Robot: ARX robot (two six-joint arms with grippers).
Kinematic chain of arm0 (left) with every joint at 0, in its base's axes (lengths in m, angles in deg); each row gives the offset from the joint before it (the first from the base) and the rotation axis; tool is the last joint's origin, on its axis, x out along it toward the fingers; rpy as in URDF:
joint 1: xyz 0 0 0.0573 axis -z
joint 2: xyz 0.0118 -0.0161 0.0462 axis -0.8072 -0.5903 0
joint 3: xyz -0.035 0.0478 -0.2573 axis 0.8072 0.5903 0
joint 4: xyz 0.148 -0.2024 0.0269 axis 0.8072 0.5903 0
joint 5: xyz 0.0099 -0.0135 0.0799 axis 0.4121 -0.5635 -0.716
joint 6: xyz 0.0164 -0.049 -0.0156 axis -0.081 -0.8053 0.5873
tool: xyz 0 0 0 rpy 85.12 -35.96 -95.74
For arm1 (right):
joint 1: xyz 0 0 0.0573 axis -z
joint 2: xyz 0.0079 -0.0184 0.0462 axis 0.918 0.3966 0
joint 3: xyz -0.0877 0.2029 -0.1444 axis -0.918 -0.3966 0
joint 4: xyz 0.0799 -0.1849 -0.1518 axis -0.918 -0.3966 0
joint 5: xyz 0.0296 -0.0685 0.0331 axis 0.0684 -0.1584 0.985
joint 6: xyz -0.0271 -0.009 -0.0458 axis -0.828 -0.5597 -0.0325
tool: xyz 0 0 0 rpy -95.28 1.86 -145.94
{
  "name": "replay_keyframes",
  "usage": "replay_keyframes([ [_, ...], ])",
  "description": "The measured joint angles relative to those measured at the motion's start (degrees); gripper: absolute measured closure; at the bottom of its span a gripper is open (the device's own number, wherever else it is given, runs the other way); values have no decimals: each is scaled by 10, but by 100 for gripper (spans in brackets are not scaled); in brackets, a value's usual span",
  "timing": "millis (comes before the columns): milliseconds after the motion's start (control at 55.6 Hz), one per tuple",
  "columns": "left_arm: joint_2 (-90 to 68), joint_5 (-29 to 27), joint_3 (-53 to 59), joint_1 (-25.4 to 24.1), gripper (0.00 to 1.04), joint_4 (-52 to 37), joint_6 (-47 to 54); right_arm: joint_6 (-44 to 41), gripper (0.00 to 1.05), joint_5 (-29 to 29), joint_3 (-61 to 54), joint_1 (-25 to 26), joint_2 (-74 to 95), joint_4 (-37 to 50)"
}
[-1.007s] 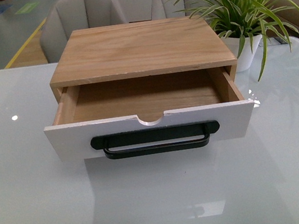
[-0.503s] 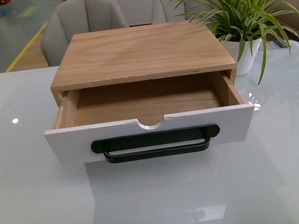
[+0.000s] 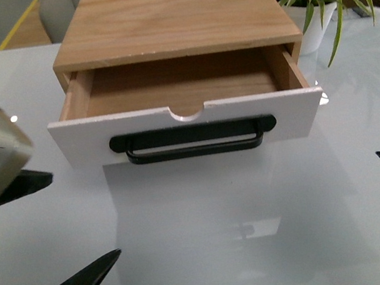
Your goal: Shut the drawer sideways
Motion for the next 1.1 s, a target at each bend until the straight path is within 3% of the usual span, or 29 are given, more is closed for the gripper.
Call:
replay_keyframes([
  [360,-141,28,-58,26,9,-41,127,-117,9,4,59,-63,120,-14],
  [1097,-286,44,-156,43,9,-62,175,-126,9,15,130,-141,286,63],
])
